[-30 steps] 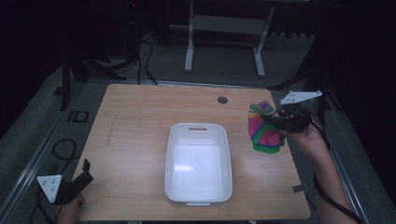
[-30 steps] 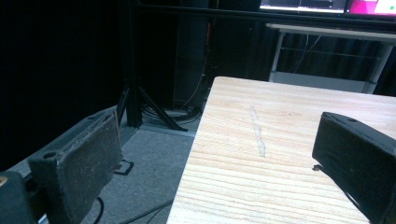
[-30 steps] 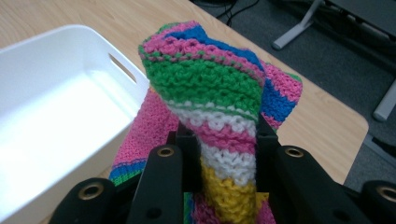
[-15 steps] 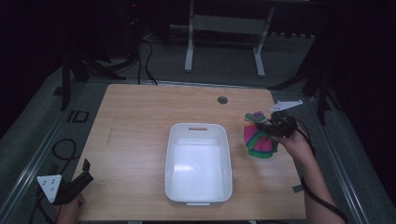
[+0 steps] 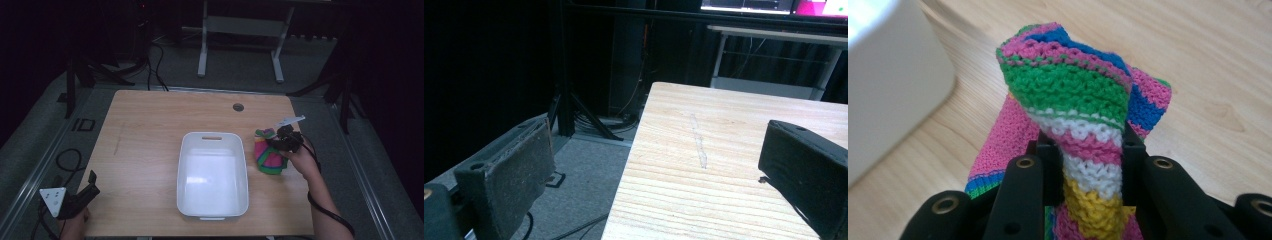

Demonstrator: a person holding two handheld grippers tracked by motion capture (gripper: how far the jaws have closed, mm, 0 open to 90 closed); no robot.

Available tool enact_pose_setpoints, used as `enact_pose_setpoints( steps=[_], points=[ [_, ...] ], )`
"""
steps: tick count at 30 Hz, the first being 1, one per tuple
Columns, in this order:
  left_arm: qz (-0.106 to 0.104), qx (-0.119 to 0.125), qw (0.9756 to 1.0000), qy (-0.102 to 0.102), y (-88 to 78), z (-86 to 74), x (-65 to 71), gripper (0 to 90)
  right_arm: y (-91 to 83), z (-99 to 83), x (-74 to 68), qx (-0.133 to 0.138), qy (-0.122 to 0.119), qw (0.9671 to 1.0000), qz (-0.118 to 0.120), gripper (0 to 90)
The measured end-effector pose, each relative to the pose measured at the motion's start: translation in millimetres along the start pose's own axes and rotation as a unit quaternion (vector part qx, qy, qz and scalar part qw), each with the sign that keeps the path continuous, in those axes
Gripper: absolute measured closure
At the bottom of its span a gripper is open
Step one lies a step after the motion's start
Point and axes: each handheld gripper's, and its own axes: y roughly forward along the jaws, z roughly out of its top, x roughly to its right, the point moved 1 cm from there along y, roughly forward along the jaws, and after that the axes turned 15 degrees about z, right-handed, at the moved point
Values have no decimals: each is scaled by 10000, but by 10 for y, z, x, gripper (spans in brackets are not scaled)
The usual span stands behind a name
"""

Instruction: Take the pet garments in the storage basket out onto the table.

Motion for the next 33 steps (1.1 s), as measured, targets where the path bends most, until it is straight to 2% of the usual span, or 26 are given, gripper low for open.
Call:
enact_pose_setpoints(
  steps=[4,8,11,19,22,26,30,33],
  points=[
    [-5,-5,10000,-6,1,0,0,18,144,-61,37,-47,99,9999,36,722],
    [-5,-7,10000,-9,1,0,0,18,303,-115,62,-233,122,9996,46,721],
    [-5,4,10000,2,-1,0,0,19,415,-155,75,-327,166,9992,137,718],
    [-11,9,10000,-6,-1,-1,2,18,506,-162,49,-338,152,9991,191,706],
    [-10,12,10000,-8,-1,-1,0,19,499,-146,39,-410,222,9984,318,520],
    [-13,0,10000,-15,1,0,-3,18,434,-122,14,-385,147,9988,255,412],
    [-11,11,10000,-14,-1,0,-2,19,267,-85,11,-59,198,9996,197,296],
    [-11,4,10000,-15,0,0,-3,18,108,-91,-18,242,292,9990,248,191]
  ],
)
